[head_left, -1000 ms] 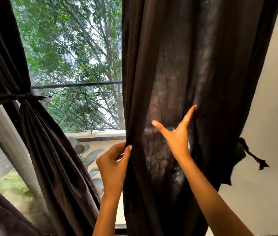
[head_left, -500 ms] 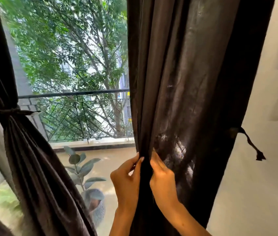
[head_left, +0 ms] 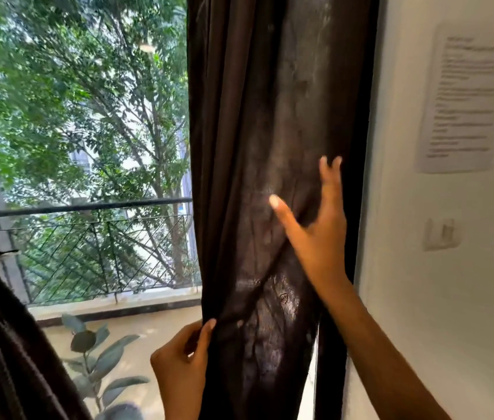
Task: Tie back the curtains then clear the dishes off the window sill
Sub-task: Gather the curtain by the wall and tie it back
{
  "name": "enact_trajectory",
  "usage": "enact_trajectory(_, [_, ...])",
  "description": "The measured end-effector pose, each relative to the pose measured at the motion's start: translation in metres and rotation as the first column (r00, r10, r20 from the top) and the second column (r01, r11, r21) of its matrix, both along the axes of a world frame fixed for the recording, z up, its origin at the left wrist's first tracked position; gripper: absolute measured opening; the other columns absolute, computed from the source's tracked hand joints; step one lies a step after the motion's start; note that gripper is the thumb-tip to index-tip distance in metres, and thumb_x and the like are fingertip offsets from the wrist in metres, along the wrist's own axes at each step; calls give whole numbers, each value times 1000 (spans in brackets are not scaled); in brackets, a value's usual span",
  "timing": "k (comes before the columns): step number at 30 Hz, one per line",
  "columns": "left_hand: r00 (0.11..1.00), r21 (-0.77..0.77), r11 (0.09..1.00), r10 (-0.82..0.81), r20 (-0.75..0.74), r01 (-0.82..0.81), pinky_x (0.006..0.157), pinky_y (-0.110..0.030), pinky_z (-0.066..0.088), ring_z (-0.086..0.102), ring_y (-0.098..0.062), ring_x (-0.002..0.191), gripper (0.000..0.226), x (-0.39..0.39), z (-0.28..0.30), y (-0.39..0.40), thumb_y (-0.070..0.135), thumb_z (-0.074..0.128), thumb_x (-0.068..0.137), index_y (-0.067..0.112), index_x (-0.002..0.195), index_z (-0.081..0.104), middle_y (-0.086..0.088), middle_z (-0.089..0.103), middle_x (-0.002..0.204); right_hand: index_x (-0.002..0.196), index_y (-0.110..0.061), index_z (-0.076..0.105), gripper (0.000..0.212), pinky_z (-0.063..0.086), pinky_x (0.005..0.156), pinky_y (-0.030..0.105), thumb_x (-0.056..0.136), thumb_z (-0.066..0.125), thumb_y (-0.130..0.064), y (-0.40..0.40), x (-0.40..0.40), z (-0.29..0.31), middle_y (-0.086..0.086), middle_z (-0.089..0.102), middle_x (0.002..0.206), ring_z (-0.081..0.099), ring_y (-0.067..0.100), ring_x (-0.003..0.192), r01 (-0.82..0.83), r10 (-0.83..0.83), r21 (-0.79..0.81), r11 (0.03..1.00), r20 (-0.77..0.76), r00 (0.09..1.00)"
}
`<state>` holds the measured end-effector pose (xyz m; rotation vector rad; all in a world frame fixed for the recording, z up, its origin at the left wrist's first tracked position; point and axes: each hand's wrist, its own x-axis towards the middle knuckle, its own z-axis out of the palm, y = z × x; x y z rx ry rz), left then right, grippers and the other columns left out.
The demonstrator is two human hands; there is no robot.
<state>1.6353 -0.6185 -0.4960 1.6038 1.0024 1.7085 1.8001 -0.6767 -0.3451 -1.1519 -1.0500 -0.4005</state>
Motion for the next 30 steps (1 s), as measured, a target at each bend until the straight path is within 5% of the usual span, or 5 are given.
enact_trajectory(5, [999, 51, 999, -3, -48, 5, 61, -5, 46, 61, 12, 57, 44, 3, -5, 12, 9, 82, 69, 51, 69, 67, 17, 68, 58, 150, -9, -5, 127, 21, 116, 38, 65, 82, -46, 49, 10, 89, 18, 18, 156, 21, 29, 143, -27, 25, -14, 1000, -129, 991])
enact_trajectory(11, [999, 42, 999, -1, -45, 3, 59, 1, 41, 59, 14, 55, 21, 12, -6, 13, 1, 82, 68, 22, 65, 76, 21, 67, 57, 104, 1, 67, 29, 54, 69, 47, 79, 55, 4, 66, -13, 39, 23, 70, 88, 66, 42, 81, 186, -182, -26, 982, 100, 978])
enact_trajectory(16, [997, 72, 996, -55, -48, 58, 57, 2, 40, 62, 14, 59, 12, 14, -5, -3, -5, 78, 70, 6, 76, 77, 22, 65, 62, 135, -9, 50, 80, 55, 54, 38, 61, 48, 22, 36, -43, -51, 16, 72, 100, 66, 32, 61, 195, -168, -101, 976, 229, 959])
enact_trajectory(22, [989, 71, 988, -137, -53, 141, 57, -1, 43, 63, 15, 64, 17, 16, -5, -19, -5, 76, 71, 8, 82, 78, 36, 62, 61, 143, -13, 33, 109, 28, 95, -1, 46, 62, 27, 7, -43, -155, 5, 50, 139, 58, 13, 113, 146, -31, -355, 923, 310, 950])
enact_trajectory(30, [984, 84, 982, -161, -73, 167, 59, 2, 40, 61, 17, 61, 18, 17, -1, -38, 5, 83, 65, 20, 72, 76, 38, 60, 59, 133, -9, 52, 63, 37, 94, 14, 74, 38, 6, -22, -44, -162, 2, 42, 146, 58, 14, 116, 167, 231, -751, 639, 395, 889])
